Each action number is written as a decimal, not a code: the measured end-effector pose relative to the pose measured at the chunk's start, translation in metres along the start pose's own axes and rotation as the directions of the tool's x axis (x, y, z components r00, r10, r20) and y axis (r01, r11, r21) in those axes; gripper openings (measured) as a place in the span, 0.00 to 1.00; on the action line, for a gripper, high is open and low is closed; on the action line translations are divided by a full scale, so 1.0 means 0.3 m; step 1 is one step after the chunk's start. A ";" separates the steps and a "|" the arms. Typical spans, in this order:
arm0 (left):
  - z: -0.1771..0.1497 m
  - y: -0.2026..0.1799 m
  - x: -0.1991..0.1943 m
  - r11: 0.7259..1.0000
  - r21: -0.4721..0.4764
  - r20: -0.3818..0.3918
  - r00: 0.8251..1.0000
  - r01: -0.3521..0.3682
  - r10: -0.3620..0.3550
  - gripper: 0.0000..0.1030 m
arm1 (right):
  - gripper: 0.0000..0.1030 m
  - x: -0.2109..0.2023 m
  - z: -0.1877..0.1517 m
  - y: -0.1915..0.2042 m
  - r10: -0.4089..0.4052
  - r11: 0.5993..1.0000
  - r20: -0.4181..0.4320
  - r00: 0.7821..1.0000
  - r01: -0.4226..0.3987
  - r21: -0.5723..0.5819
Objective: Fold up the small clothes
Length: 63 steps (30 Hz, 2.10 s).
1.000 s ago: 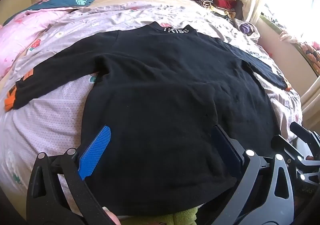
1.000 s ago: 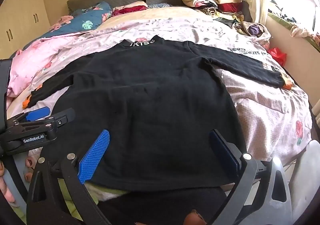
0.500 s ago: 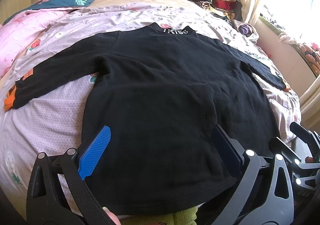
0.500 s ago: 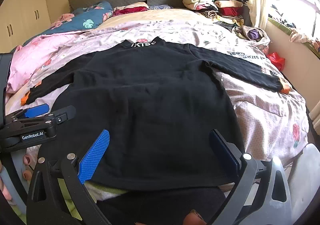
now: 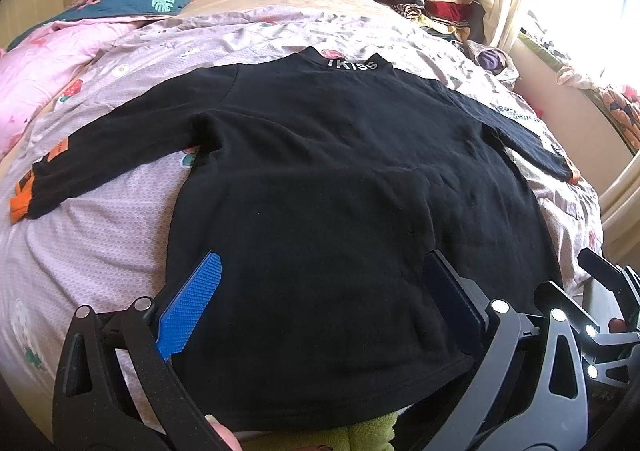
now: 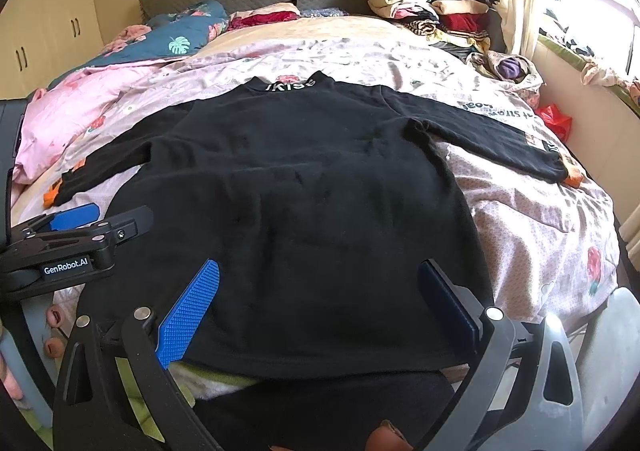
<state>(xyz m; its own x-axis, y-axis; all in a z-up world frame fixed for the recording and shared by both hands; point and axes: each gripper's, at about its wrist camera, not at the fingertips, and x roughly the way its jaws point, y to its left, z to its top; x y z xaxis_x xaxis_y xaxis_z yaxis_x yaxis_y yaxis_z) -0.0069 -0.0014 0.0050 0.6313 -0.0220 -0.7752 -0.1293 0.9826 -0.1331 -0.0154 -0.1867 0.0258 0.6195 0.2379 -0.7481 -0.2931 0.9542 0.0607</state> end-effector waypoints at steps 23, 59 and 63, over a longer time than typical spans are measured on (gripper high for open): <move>-0.001 -0.003 0.002 1.000 0.003 0.000 1.000 -0.004 0.004 0.92 | 0.96 -0.001 -0.002 -0.005 -0.015 1.000 0.001 1.000 0.015 0.008; 0.177 0.032 0.106 1.000 -0.016 0.019 1.000 -0.017 0.018 0.92 | 0.96 0.064 0.167 -0.105 0.014 0.995 0.003 1.000 -0.014 0.096; 0.214 0.038 0.133 0.999 -0.025 0.014 0.999 -0.029 0.029 0.92 | 0.96 0.073 0.207 -0.139 0.026 0.991 0.003 1.000 -0.027 0.133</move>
<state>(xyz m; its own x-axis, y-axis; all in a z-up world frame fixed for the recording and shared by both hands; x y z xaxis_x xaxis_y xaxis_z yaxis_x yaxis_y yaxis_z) 0.0660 0.0209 0.0122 0.6376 0.0091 -0.7703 -0.1667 0.9779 -0.1265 0.0554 -0.2100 0.0480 0.6141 0.2636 -0.7439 -0.2099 0.9632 0.1680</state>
